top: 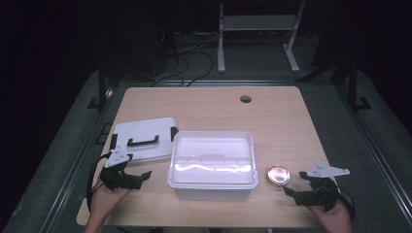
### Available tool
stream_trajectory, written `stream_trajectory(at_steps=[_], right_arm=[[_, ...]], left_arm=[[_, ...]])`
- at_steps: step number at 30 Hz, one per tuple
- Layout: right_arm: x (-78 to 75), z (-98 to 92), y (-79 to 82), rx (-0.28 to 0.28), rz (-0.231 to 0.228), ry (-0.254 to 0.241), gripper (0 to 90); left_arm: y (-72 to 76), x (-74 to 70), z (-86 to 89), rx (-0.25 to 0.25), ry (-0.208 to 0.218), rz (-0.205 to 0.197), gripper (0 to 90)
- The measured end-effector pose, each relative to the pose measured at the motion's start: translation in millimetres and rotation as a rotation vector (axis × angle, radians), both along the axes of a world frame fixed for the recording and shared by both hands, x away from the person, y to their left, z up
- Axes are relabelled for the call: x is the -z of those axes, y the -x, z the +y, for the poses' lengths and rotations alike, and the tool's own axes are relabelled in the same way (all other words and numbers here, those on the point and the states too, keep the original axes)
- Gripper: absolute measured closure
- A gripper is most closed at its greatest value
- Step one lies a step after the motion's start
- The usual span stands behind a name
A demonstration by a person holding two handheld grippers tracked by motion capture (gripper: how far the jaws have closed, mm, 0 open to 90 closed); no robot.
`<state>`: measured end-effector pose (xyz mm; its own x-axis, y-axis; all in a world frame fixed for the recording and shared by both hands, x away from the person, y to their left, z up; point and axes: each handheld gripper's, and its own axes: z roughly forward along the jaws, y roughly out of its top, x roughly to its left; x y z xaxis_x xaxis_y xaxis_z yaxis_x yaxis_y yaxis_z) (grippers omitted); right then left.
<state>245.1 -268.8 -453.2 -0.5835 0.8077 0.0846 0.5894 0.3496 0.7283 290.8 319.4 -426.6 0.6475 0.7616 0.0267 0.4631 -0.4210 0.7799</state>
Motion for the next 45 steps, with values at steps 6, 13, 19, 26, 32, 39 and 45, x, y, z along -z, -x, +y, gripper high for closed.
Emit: stream_trajectory(at_steps=[6,13,19,26,32,39,45], right_arm=[[0.9,0.6,-0.3,0.007,0.002,-0.018,14.7],[0.7,3.1,-5.6,0.009,0.002,-0.024,14.7],[0.8,5.4,-9.9,0.006,0.002,-0.040,14.7],[0.5,11.4,-12.5,-0.015,0.003,-0.027,14.7],[-1.8,13.4,-11.3,-0.026,-0.004,-0.020,14.7],[-1.1,18.0,-11.1,-0.040,-0.004,-0.007,14.7],[-1.8,16.0,-8.3,-0.029,-0.011,-0.020,14.7]], left_arm=[[1.8,-2.2,3.2,0.000,0.020,-0.002,3.3],[4.2,-13.1,6.2,0.041,0.026,-0.006,4.5],[7.2,-33.6,7.5,0.114,0.042,-0.008,5.8],[7.1,-70.8,-6.3,0.244,0.020,-0.017,5.8],[2.7,-103.4,-23.0,0.349,-0.018,-0.037,5.7],[-6.6,-134.4,-47.5,0.455,-0.069,-0.051,5.8],[-19.7,-146.1,-82.3,0.552,-0.137,-0.026,7.2]])
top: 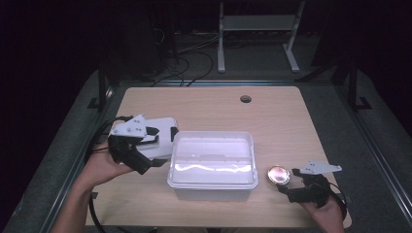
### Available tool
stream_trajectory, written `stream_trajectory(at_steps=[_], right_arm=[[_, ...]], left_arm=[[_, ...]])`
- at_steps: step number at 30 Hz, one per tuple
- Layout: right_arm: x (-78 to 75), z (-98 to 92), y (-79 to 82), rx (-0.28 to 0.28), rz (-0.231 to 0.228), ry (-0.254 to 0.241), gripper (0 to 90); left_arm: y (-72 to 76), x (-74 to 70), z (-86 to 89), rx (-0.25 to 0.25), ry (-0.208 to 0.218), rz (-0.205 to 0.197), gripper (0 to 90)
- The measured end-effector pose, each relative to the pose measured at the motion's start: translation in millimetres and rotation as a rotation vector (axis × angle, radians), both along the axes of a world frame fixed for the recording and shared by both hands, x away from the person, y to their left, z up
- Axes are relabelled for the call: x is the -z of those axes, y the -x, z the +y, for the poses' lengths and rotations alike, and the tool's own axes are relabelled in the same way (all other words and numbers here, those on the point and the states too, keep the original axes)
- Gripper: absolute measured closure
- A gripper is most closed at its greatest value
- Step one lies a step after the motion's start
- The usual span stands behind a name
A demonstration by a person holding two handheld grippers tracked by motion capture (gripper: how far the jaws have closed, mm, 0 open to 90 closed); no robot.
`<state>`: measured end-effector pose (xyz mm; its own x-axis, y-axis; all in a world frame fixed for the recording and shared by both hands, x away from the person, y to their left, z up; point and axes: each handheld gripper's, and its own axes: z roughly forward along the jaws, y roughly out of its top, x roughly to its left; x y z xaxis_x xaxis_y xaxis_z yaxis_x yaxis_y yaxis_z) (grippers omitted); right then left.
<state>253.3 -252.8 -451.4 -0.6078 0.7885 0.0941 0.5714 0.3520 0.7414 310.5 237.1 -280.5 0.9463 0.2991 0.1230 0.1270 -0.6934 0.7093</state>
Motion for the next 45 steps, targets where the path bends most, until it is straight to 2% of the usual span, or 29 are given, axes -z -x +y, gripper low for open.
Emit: stream_trajectory(at_steps=[1,2,3,4,5,6,8,10,14,15,17,19,20,21,22,23,24,26,32,34,35,38,39,45], right_arm=[[0.7,-0.1,1.1,0.003,0.000,-0.004,14.7],[0.7,-0.1,1.1,0.003,0.000,-0.004,14.7],[0.9,0.0,1.4,0.003,0.002,-0.005,14.7],[1.5,0.3,2.0,0.000,0.000,-0.003,14.7],[1.5,0.3,2.0,0.000,0.000,-0.003,14.7],[1.2,0.3,1.8,-0.001,-0.003,-0.004,14.7],[0.8,-0.1,1.4,-0.001,-0.004,-0.010,14.7],[0.6,-0.8,1.4,-0.001,-0.004,-0.014,14.7],[0.6,-1.5,2.5,-0.004,-0.002,-0.014,14.7],[0.6,-1.5,2.5,-0.004,-0.002,-0.014,14.7],[0.5,-2.3,3.2,-0.007,-0.006,-0.017,14.7],[0.1,-2.6,4.1,-0.006,-0.004,-0.018,14.7],[0.1,-2.6,4.1,-0.006,-0.004,-0.018,14.7],[-0.2,-3.1,4.5,-0.011,-0.007,-0.018,14.8],[-0.2,-3.1,4.5,-0.011,-0.007,-0.018,14.8],[-0.6,-3.8,4.5,-0.014,-0.008,-0.020,14.8],[-0.6,-3.8,4.5,-0.014,-0.008,-0.020,14.8],[-0.8,-4.8,3.7,-0.018,-0.009,-0.028,14.7],[-0.8,-4.4,3.0,-0.030,-0.011,-0.025,14.8],[-1.6,-4.2,2.6,-0.037,-0.017,-0.026,14.7],[-2.1,-4.1,2.7,-0.038,-0.018,-0.028,14.7],[-2.8,-3.9,3.0,-0.042,-0.022,-0.029,14.7],[-2.9,-3.8,3.1,-0.044,-0.022,-0.029,14.7],[-3.6,-3.0,4.1,-0.051,-0.029,-0.030,14.7]], left_arm=[[-3.0,-1.8,-11.6,0.024,-0.016,-0.001,7.9],[-3.0,-1.8,-11.6,0.024,-0.016,-0.001,10.9],[-4.7,-2.6,-20.1,0.052,-0.030,-0.003,10.9],[-7.1,-2.6,-34.5,0.076,-0.071,-0.012,13.6],[-7.1,-2.6,-34.5,0.076,-0.071,-0.012,14.7],[-10.4,-2.3,-47.3,0.115,-0.104,-0.008,17.9],[-11.7,-1.7,-51.9,0.132,-0.113,-0.005,23.6],[-19.0,0.2,-70.2,0.167,-0.165,0.017,24.4],[-26.9,3.5,-91.1,0.221,-0.207,0.046,32.3],[-26.9,3.5,-91.1,0.221,-0.207,0.046,34.5],[-31.3,5.1,-101.7,0.233,-0.221,0.070,37.5],[-32.7,6.1,-108.4,0.233,-0.256,0.071,41.7],[-32.7,6.1,-108.4,0.233,-0.256,0.071,43.1],[-33.7,7.8,-113.8,0.238,-0.280,0.082,44.4],[-33.7,7.8,-113.8,0.238,-0.280,0.082,45.6],[-34.9,10.3,-118.3,0.247,-0.311,0.091,46.6],[-34.9,10.3,-118.3,0.247,-0.311,0.091,47.4],[-36.8,15.0,-123.5,0.257,-0.339,0.108,49.3],[-42.4,22.8,-135.3,0.267,-0.354,0.138,52.9],[-43.4,25.7,-141.4,0.277,-0.366,0.146,56.6],[-44.1,26.2,-143.3,0.284,-0.371,0.162,57.7],[-44.9,26.8,-145.4,0.284,-0.369,0.166,59.9],[-45.4,27.6,-146.0,0.282,-0.363,0.179,60.8],[-47.6,33.6,-151.3,0.288,-0.386,0.192,66.6]])
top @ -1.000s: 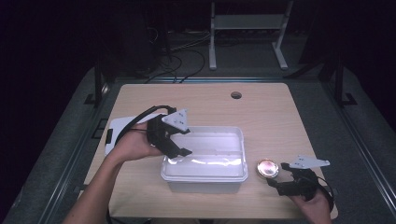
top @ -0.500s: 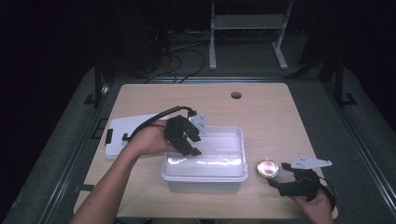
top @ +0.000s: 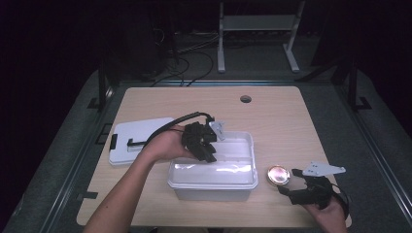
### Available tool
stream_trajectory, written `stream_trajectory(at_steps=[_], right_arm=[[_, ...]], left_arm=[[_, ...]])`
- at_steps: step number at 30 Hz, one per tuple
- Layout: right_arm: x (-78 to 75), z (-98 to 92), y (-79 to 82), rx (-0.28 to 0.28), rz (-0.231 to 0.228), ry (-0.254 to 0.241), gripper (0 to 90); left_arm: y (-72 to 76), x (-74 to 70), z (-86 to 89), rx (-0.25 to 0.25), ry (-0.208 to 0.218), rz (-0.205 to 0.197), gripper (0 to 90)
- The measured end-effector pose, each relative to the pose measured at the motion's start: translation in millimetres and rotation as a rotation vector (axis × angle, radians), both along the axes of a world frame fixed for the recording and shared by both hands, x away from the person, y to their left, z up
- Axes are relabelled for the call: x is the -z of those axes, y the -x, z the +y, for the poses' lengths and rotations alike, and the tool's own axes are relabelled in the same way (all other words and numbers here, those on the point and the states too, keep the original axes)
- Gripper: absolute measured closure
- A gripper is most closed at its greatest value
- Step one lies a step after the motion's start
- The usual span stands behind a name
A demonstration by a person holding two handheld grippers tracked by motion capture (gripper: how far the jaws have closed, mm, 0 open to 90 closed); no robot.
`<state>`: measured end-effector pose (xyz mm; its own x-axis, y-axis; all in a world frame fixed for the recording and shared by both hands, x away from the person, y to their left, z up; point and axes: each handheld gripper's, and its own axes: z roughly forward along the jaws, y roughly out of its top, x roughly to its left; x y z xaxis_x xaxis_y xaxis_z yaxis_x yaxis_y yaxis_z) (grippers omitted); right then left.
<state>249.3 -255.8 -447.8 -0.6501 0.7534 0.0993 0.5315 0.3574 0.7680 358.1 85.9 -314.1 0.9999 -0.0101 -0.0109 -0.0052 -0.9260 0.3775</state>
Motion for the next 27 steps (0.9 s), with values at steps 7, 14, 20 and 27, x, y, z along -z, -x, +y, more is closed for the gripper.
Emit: stream_trajectory(at_steps=[7,14,20,27], right_arm=[[-0.7,2.2,1.0,-0.006,-0.002,0.000,14.7],[-0.1,2.0,0.8,-0.009,-0.001,-0.006,14.7],[-0.2,2.3,1.1,-0.006,-0.001,-0.007,14.7],[0.3,2.2,1.1,-0.002,0.000,-0.005,14.7]], left_arm=[[-3.3,3.6,-1.2,0.003,-0.020,0.027,72.9],[-5.3,5.8,-1.8,0.029,-0.030,0.040,82.9],[-9.4,6.4,-2.9,0.036,-0.034,0.053,88.8],[-9.5,6.1,-3.8,0.044,-0.040,0.053,88.9]])
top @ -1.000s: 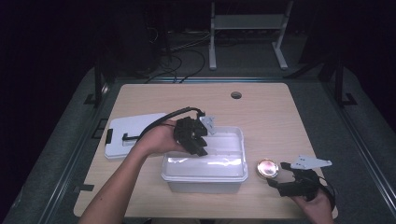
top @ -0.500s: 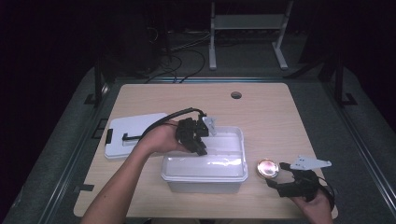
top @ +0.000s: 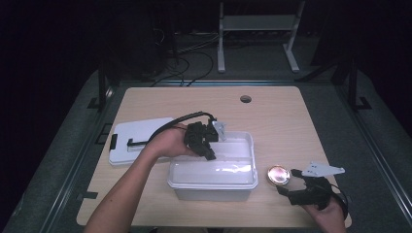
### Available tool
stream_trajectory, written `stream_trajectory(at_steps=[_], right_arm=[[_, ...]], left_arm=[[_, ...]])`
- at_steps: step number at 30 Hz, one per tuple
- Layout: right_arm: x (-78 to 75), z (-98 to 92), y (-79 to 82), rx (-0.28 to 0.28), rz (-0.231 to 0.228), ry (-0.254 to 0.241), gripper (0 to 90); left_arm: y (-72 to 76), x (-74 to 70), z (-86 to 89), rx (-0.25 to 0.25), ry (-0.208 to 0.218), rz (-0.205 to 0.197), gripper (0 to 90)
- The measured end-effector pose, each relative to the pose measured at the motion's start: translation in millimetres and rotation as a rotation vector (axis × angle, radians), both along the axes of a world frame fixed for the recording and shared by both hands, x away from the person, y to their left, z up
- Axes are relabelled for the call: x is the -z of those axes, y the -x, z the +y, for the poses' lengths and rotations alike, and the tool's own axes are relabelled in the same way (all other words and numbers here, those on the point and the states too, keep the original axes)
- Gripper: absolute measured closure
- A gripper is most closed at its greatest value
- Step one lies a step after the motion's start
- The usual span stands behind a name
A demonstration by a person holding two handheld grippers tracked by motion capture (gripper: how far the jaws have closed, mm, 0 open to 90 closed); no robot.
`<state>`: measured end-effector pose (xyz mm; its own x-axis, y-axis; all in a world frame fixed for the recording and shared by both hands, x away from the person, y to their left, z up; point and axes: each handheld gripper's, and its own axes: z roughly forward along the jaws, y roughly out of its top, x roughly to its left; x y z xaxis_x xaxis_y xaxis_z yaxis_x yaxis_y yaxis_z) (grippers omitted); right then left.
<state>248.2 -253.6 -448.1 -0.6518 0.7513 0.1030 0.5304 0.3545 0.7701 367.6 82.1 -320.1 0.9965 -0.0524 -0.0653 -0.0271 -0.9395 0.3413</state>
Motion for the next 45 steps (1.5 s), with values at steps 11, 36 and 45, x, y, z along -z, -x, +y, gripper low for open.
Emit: stream_trajectory(at_steps=[11,36,45], right_arm=[[1.4,-1.6,-1.0,0.002,0.006,-0.001,14.7],[1.0,-3.1,-0.6,0.010,0.003,-0.005,14.7],[1.0,-4.5,-0.8,0.019,-0.002,-0.004,14.7]], left_arm=[[-5.8,2.0,6.8,-0.025,0.069,0.049,89.5],[13.0,-58.8,33.0,-0.020,0.143,-0.037,89.5],[19.7,-80.0,71.0,-0.076,0.141,-0.078,89.4]])
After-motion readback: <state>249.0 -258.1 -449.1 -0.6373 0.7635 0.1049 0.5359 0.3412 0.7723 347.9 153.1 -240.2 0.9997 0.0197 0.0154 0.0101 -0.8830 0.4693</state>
